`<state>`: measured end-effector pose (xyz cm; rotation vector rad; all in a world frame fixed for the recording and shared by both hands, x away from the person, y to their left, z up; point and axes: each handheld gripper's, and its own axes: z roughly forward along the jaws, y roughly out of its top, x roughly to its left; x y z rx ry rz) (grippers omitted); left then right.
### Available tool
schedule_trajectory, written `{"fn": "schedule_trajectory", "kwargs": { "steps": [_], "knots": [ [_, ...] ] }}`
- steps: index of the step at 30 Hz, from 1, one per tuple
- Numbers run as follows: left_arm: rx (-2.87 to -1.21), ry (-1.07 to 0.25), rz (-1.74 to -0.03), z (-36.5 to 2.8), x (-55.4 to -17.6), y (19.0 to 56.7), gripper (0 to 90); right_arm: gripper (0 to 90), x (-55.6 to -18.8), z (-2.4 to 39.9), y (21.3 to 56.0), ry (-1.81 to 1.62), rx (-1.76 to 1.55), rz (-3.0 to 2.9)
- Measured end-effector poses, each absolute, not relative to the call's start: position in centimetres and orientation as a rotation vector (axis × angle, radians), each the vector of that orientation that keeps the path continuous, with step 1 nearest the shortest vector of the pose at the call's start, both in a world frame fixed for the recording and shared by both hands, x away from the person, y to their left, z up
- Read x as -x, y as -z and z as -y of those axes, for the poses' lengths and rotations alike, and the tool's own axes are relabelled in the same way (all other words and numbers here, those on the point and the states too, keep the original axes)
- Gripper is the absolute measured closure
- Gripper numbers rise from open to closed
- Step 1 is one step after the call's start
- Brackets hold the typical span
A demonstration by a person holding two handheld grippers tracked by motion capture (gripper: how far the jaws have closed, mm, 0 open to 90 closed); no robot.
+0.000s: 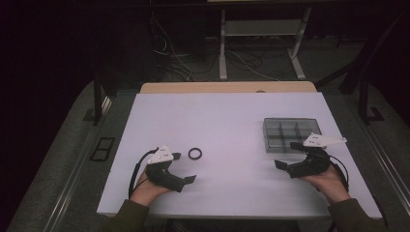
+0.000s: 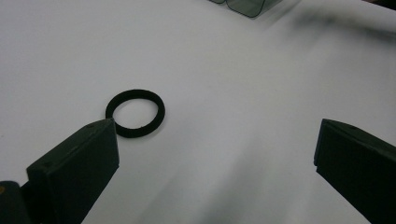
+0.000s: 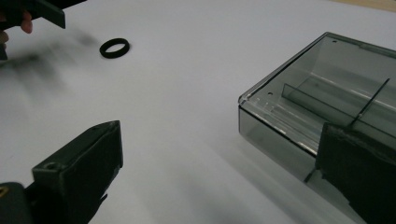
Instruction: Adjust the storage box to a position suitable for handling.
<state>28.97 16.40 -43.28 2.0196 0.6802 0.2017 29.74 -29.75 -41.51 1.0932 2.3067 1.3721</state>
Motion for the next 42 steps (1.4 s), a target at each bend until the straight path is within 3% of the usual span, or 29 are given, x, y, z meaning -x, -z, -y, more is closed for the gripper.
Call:
{"fn": "schedule_trajectory", "kwargs": {
  "steps": [33,35,42],
  "knots": [
    [-2.017,-0.202,-0.687,-16.4,-29.0,43.4,0.0,0.5,-33.8,30.9,39.8,-1.348,-1.129,-2.268],
    [-2.020,-0.199,-0.687,-16.4,-29.0,43.5,0.0,5.1,-34.4,31.0,39.7,-1.337,-1.136,-2.269],
    [-2.013,-0.196,-0.687,-16.4,-29.0,43.5,0.0,6.6,-35.7,31.4,39.4,-1.327,-1.149,-2.257]
  ]
}}
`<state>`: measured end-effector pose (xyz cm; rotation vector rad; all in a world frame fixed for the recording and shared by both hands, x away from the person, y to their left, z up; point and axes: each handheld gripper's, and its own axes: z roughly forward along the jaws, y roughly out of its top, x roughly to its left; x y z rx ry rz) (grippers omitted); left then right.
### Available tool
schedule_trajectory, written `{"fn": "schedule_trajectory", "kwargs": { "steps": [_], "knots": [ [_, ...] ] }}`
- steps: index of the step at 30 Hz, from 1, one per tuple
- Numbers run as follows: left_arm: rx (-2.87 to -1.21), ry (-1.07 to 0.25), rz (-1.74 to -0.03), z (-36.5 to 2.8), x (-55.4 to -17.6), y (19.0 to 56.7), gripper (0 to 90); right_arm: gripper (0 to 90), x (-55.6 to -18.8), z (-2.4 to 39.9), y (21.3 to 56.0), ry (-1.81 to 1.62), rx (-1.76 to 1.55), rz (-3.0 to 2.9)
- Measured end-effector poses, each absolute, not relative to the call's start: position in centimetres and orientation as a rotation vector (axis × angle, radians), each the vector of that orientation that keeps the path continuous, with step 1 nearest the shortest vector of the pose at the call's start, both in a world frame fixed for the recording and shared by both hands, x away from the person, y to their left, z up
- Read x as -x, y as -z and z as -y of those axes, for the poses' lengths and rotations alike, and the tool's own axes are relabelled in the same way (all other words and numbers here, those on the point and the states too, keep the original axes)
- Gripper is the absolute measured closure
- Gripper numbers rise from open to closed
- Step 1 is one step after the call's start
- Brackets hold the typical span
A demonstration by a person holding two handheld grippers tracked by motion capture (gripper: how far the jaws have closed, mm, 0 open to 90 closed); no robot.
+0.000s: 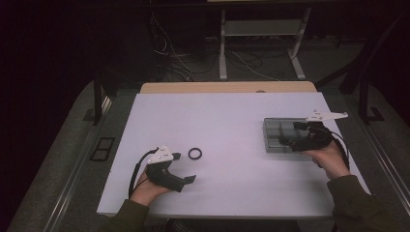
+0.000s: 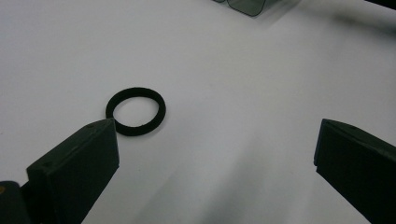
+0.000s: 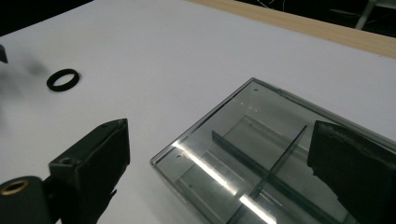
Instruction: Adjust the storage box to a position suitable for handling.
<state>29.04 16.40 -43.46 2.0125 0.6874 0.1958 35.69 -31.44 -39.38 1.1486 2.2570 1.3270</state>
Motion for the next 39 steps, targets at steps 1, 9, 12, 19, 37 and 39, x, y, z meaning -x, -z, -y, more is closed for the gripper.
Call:
{"fn": "schedule_trajectory", "kwargs": {
  "steps": [1,9,12,19,37,39],
  "knots": [
    [-2.013,-0.197,-0.686,-16.4,-29.0,43.5,0.0,6.8,-35.8,31.5,39.3,-1.327,-1.150,-2.259],
    [-2.015,-0.197,-0.686,-16.4,-29.0,43.5,0.0,15.2,-37.2,32.1,39.4,-1.311,-1.172,-2.254],
    [-2.015,-0.197,-0.688,-16.4,-29.1,43.5,0.0,16.3,-37.6,32.4,39.3,-1.306,-1.179,-2.249],
    [-2.019,-0.198,-0.688,-16.4,-29.1,43.5,0.0,25.7,-38.8,32.8,39.3,-1.272,-1.221,-2.234],
    [-2.021,-0.196,-0.684,-16.3,-29.1,43.5,0.0,51.4,-42.8,33.6,39.2,-1.153,-1.301,-2.251],
    [-2.020,-0.196,-0.685,-16.3,-29.1,43.5,0.0,56.4,-43.4,33.7,39.5,-1.130,-1.324,-2.243]
  ]
}}
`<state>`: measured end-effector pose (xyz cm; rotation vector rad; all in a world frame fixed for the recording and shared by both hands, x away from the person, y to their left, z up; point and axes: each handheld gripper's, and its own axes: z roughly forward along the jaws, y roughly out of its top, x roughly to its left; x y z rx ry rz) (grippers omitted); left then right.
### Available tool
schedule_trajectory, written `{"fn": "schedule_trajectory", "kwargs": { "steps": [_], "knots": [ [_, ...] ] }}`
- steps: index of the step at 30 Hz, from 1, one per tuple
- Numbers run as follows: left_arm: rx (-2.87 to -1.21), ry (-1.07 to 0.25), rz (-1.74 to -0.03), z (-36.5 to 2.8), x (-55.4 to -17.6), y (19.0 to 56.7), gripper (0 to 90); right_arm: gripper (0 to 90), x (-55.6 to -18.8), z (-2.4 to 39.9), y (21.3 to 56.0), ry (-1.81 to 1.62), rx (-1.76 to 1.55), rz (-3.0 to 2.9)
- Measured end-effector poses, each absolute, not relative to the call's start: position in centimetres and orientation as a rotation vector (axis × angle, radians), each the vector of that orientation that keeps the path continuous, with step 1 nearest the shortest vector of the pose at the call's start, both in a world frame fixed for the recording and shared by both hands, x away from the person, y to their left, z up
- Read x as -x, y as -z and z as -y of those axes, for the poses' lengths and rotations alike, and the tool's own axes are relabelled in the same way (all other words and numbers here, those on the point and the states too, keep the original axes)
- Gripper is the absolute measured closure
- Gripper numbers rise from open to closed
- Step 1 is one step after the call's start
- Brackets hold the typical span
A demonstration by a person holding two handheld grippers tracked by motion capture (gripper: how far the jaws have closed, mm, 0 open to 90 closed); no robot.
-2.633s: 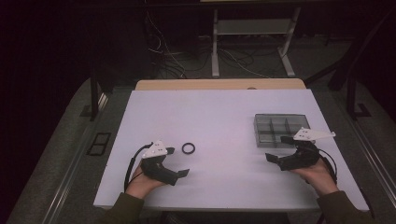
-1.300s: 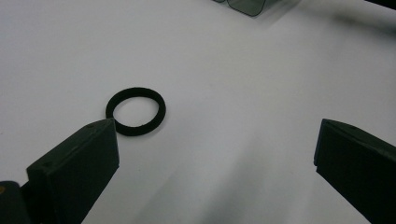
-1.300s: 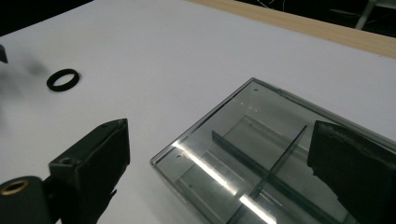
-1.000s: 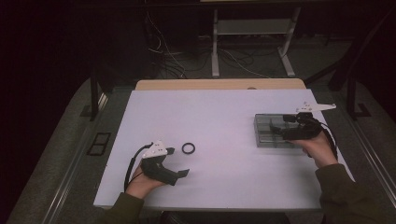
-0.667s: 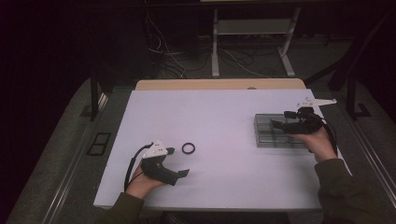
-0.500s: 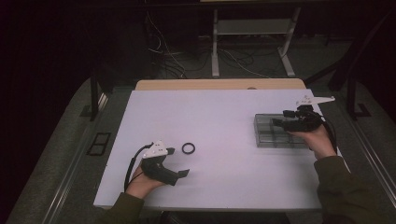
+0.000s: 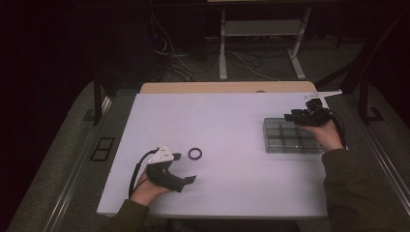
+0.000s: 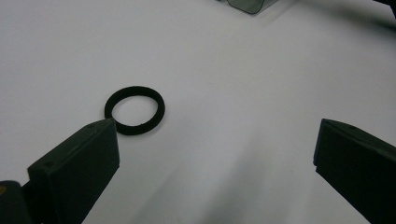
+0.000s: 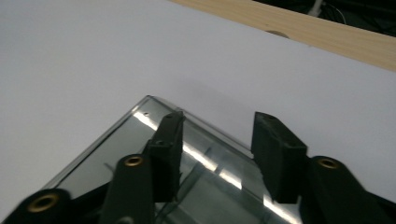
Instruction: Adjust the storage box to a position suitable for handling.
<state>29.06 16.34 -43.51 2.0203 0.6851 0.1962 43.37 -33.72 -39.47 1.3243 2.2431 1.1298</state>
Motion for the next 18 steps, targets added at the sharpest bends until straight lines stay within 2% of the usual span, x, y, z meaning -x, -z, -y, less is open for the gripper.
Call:
{"fn": "schedule_trajectory", "kwargs": {
  "steps": [14,18],
  "knots": [
    [-2.017,-0.195,-0.685,-16.4,-29.1,43.5,0.0,88.9,-46.6,34.4,40.3,-1.023,-1.434,-2.267],
    [-2.013,-0.194,-0.682,-16.4,-29.1,43.4,0.0,89.1,-47.1,34.6,40.8,-1.008,-1.471,-2.273]
  ]
}}
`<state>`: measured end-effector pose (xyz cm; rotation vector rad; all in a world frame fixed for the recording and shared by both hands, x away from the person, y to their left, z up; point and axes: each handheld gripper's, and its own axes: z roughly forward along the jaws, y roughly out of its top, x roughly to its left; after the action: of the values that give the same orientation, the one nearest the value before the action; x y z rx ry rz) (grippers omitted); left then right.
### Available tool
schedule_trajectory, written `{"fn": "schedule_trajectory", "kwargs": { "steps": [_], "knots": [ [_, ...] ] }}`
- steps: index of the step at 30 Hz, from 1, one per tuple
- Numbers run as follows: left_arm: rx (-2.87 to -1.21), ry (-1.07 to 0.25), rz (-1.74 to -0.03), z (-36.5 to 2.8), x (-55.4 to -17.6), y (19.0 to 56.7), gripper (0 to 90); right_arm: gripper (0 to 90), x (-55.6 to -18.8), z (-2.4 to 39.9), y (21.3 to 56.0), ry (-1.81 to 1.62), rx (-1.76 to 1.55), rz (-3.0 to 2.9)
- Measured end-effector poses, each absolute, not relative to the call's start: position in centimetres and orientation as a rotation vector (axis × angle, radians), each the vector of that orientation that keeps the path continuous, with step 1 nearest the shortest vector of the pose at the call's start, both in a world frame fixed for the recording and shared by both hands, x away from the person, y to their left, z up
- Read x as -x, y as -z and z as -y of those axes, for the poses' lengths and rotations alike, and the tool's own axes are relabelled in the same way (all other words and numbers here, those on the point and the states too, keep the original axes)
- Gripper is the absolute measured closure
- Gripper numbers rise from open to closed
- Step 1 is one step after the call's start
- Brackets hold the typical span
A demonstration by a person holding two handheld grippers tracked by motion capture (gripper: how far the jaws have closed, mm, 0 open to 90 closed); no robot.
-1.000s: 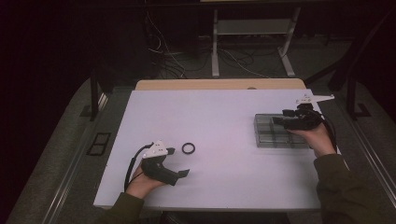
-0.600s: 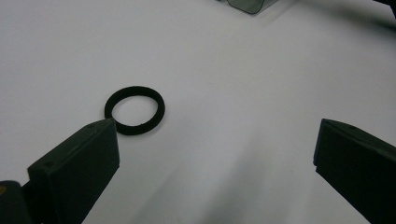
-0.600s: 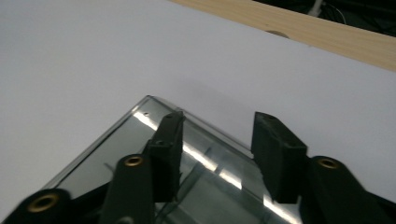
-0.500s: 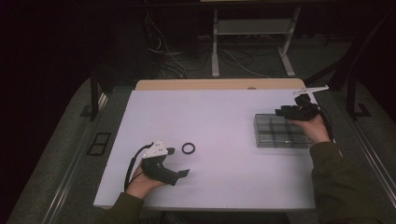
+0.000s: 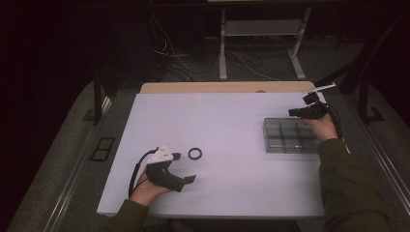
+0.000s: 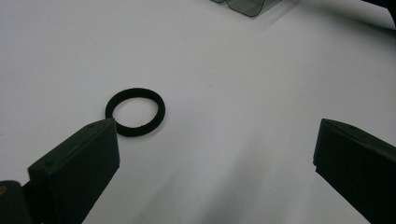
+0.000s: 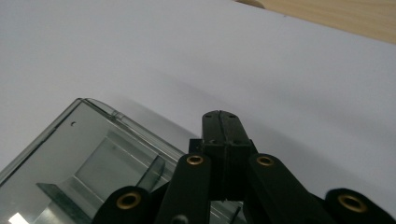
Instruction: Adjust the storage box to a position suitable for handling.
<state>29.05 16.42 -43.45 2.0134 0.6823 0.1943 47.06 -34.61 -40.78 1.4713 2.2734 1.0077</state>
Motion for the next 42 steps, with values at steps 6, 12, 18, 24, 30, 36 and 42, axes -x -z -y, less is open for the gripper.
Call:
{"fn": "schedule_trajectory", "kwargs": {
  "steps": [6,12,18,24,30,36,42],
  "knots": [
    [-2.014,-0.196,-0.682,-16.43,-29.05,43.43,0.0,89.2,-47.65,34.65,41.28,-0.950,-1.505,-2.293],
    [-2.015,-0.193,-0.681,-16.41,-29.05,43.45,0.0,89.2,-47.88,34.61,41.40,-0.919,-1.520,-2.309],
    [-2.016,-0.192,-0.683,-16.39,-29.05,43.47,0.0,89.3,-47.92,34.51,41.44,-0.915,-1.520,-2.311],
    [-2.021,-0.190,-0.681,-16.38,-29.07,43.50,0.0,89.4,-47.81,34.50,41.39,-0.906,-1.518,-2.319],
    [-2.022,-0.189,-0.680,-16.33,-29.06,43.51,0.0,89.4,-47.66,34.36,41.32,-0.897,-1.508,-2.335],
    [-2.024,-0.190,-0.677,-16.34,-29.06,43.49,0.0,89.4,-47.30,34.06,41.22,-0.881,-1.490,-2.367],
    [-2.023,-0.189,-0.677,-16.30,-29.02,43.50,0.0,89.4,-46.93,33.92,41.16,-0.869,-1.482,-2.379]
  ]
}}
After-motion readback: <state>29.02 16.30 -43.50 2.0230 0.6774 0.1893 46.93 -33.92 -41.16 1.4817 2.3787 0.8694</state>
